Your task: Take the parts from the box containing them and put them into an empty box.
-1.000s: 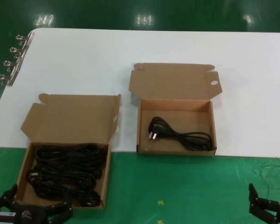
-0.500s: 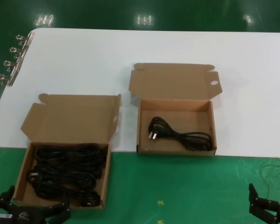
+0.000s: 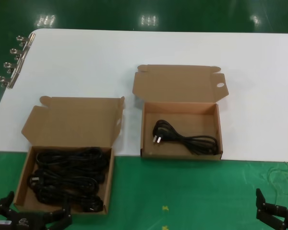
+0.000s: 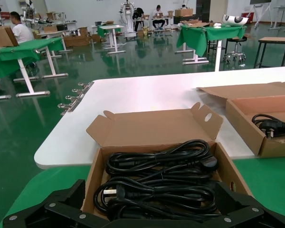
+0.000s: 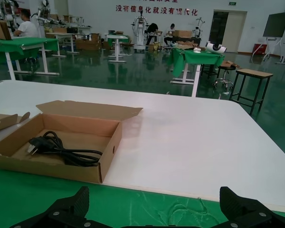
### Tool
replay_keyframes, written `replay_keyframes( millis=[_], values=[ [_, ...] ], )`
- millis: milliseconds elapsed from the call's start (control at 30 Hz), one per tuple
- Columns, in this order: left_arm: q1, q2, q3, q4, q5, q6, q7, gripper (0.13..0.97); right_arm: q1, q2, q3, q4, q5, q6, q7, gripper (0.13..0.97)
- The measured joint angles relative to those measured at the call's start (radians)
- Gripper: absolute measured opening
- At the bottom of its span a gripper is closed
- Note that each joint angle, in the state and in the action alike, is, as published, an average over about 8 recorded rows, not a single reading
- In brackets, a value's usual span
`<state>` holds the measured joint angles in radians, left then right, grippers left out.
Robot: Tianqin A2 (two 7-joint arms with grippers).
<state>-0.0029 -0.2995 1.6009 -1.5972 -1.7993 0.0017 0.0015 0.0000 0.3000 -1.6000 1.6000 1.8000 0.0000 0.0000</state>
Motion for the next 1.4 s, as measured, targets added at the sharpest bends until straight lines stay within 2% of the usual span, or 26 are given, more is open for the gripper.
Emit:
replay_keyframes(
  millis=[1400],
  values=[
    [0.0,0.0,0.0,0.0,0.0,0.0,0.0,0.966,0.0,0.0,0.0,0.0,0.0,0.0,0.0,0.966]
  ],
)
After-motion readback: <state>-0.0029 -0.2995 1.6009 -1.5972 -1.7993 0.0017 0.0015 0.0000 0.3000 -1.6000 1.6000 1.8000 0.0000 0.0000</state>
